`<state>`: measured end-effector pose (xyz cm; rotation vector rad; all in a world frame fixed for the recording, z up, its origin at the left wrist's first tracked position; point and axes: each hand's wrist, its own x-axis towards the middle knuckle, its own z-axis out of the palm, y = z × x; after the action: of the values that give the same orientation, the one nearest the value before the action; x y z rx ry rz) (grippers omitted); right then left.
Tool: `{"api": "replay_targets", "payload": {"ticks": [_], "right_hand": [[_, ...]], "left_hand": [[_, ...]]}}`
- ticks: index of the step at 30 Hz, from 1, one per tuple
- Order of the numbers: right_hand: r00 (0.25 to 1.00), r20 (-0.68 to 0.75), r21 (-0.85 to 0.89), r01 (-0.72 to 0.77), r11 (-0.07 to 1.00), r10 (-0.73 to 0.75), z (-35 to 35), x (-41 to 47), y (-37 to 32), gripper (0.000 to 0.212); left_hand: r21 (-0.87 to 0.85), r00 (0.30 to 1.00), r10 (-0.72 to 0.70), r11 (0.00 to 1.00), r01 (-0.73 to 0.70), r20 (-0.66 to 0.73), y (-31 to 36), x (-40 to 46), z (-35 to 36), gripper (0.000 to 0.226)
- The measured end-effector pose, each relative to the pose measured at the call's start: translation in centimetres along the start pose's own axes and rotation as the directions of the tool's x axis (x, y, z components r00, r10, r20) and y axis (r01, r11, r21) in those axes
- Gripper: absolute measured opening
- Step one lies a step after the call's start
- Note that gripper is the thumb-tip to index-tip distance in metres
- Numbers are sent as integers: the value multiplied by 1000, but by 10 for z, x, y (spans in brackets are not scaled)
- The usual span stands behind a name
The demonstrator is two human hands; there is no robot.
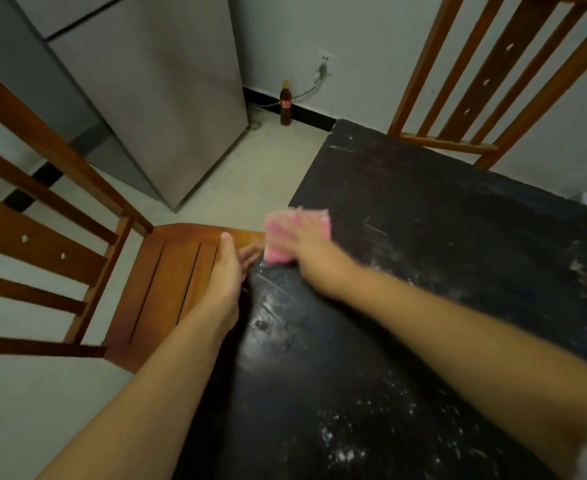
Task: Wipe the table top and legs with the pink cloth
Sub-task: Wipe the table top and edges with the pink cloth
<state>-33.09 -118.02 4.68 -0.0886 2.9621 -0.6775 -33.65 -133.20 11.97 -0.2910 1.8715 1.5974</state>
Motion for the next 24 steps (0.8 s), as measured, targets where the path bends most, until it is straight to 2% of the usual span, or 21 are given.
{"api": "replay_targets", "payload": {"ticks": [2,3,5,7,8,9,10,11,12,14,16,18,20,21,23,24], "right_hand": [[985,88,7,146,989,-146,19,-59,-28,59],[955,145,77,250,965,-259,17,-94,-38,54],[854,316,228,355,907,-413,-6,-150,-56,53],[785,354,369,381,848,-507,-40,-155,-51,51],[817,302,418,349,839,-491,-62,-142,-45,52],[884,240,412,282,866,-402,-83,-120,-36,54],[954,172,361,172,916,-247,-101,-93,-16,56],[989,117,294,55,954,-93,-120,-68,7,56],[999,46,225,-37,974,27,-131,-46,38,57],[985,-56,135,-156,978,165,-133,-24,79,59],[988,-54,97,-136,986,141,-108,-38,84,57],[1000,-18,93,-16,996,18,-74,-83,64,58],[996,40,145,67,987,-74,-52,-143,36,73],[987,119,174,85,981,-107,-46,-174,22,75],[959,232,251,101,963,-161,-44,-217,4,68],[957,235,315,91,945,-171,-56,-219,-3,60]], "left_hand": [[-46,1000,-12,999,12,-19,0,0,-3,70],[-67,1000,-4,998,4,-9,-1,0,-3,70],[-77,1000,21,997,-20,6,-3,-4,2,64],[55,997,65,997,-63,-44,-5,-11,13,55],[208,986,142,970,-123,-81,-11,-11,18,54],[411,963,245,894,-180,-111,-18,-10,24,52],[605,931,347,768,-211,-115,-26,-9,29,51],[756,895,436,616,-221,-93,-34,-8,34,51],[852,863,502,476,-218,-60,-42,-8,38,53],[925,835,550,328,-193,-21,-50,-8,44,59],[943,827,562,282,-175,-14,-52,-6,45,61],[944,833,553,278,-178,-6,-50,-5,44,61],[944,831,557,277,-178,-7,-50,-5,44,60],[947,831,557,270,-173,-7,-50,-5,45,60],[952,838,545,262,-160,-9,-51,-6,46,60],[956,842,539,252,-150,-10,-51,-6,46,59]]}}
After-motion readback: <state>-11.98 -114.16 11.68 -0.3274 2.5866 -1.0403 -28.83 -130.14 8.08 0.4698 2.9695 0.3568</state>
